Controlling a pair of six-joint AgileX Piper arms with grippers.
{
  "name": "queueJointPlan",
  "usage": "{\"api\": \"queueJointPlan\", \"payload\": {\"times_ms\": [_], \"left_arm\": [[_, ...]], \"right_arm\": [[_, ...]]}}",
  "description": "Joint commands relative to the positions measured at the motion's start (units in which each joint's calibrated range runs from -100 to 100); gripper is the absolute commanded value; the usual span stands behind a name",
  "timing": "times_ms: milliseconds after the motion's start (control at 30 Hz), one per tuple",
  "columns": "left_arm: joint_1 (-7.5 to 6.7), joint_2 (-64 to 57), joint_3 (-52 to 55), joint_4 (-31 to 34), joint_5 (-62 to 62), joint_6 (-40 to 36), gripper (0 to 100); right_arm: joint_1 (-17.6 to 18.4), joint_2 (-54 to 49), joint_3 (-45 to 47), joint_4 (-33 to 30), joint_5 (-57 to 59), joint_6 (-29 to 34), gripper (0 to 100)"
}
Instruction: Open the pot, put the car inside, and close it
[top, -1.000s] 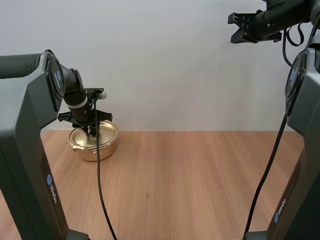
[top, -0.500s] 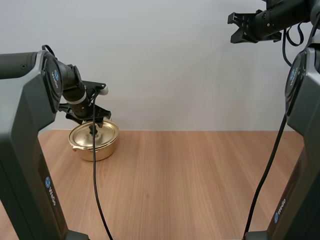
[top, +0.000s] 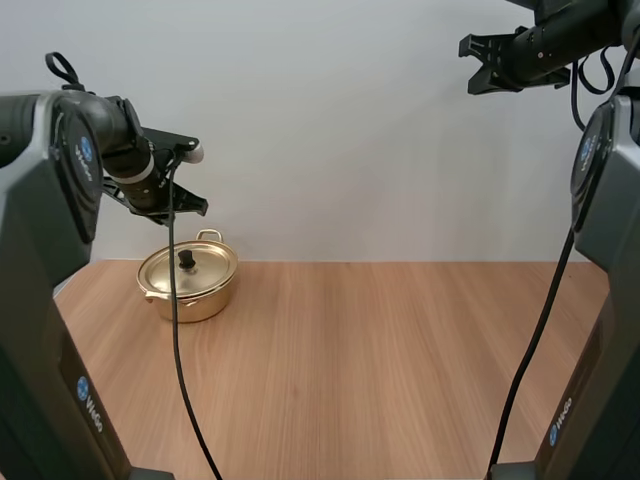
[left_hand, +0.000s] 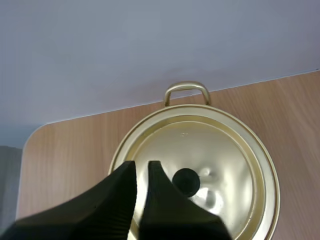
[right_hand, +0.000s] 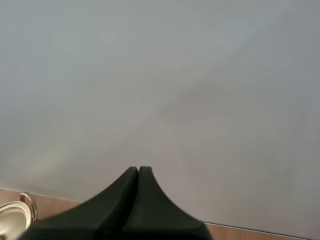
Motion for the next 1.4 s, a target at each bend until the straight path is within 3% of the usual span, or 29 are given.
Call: {"api": "queueJointPlan", "payload": {"times_ms": [0, 267, 433, 833, 1000, 1133, 1233, 1367], "left_arm": [[0.38, -2.5, 0.0, -0.7, -0.5, -5.2, 0], [0.84, -12.9, 0.0, -0.7, 0.5, -13.6, 0], [0.84, -18.0, 0.0, -0.7, 0.9, -13.6, 0], [0.84, -29.9, 0.5, -0.6, 0.9, -13.7, 0], [-0.2, -38.0, 6.3, -1.2, -1.1, -13.8, 0], [-2.28, -44.7, 17.6, -0.7, -12.8, -15.6, 0], [-4.15, -49.7, 30.3, 1.0, -28.9, -18.2, 0], [-5.54, -56.6, 47.3, 1.0, -52.6, -18.3, 0]], "right_arm": [[0.0, 0.0, 0.0, -0.1, 0.0, 1.1, 0], [0.0, -0.3, 0.0, 1.6, 0.0, 1.5, 0], [0.0, -0.8, 0.0, 4.3, 0.0, 1.5, 0], [0.0, -0.9, 0.0, 2.6, 0.0, -3.5, 0], [0.0, -0.6, 3.2, 4.5, 0.0, -3.8, 0], [0.0, -0.6, 8.1, 4.0, 0.0, -4.7, 0], [0.0, -0.6, 11.5, 3.4, 0.0, -8.0, 0], [0.0, -0.6, 14.3, 0.4, 0.0, -8.2, 0]]}}
